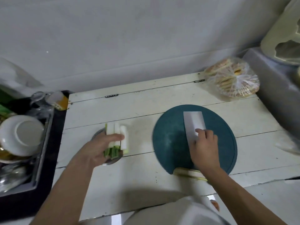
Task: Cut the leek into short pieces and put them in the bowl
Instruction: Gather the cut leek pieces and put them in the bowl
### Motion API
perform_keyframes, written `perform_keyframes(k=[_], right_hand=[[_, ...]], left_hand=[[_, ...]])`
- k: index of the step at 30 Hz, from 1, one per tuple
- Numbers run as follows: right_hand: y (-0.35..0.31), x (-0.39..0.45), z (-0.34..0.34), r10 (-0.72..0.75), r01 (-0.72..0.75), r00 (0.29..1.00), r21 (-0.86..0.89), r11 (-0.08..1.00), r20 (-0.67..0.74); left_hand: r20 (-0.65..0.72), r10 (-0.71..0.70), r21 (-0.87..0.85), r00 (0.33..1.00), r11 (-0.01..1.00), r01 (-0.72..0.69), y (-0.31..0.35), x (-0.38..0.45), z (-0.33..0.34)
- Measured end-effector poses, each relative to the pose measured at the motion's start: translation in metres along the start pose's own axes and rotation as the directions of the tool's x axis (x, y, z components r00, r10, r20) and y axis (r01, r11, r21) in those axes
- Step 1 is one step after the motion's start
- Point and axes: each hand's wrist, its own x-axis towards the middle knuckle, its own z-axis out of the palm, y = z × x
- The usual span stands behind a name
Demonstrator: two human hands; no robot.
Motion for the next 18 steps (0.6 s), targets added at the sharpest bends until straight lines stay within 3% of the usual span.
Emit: perform_keyframes(k=[2,5,7,10,12,14,15,18], right_hand=[[-0.032,-0.003,-0.001,-0.073,0.073,0.997,0.083,0.994,-0.001],[-0.062,-0.01,0.001,-0.189,0.185,0.982,0.166,0.969,0.012],[-0.066,-0.015,0.003,-0.23,0.225,0.973,0.16,0.961,0.016],[-0.062,-0.02,0.003,-0.241,0.235,0.97,0.145,0.961,0.022],[-0.055,-0.021,0.003,-0.214,0.206,0.976,0.153,0.966,0.038],[-0.05,-0.023,0.004,-0.178,0.165,0.981,0.155,0.974,0.073],[-0.049,-0.024,0.004,-0.164,0.148,0.982,0.158,0.976,0.09],[-0.048,-0.027,0.004,-0.151,0.13,0.981,0.166,0.978,0.124]], left_hand=[[-0.077,0.068,0.293,0.995,0.955,-0.043,0.005,0.012,-0.015],[-0.286,0.255,0.755,0.924,0.654,0.053,-0.011,0.031,-0.007],[-0.301,0.292,0.847,0.908,0.52,0.113,-0.03,0.038,0.005],[-0.296,0.344,0.843,0.891,0.532,0.075,-0.048,0.039,0.006],[-0.318,0.498,0.838,0.806,0.545,-0.006,-0.043,0.032,-0.008],[-0.383,0.56,0.81,0.735,0.586,-0.025,-0.04,0.028,-0.026],[-0.417,0.527,0.777,0.74,0.63,-0.01,-0.04,0.028,-0.035],[-0.421,0.331,0.634,0.844,0.773,0.013,-0.049,0.034,-0.046]])
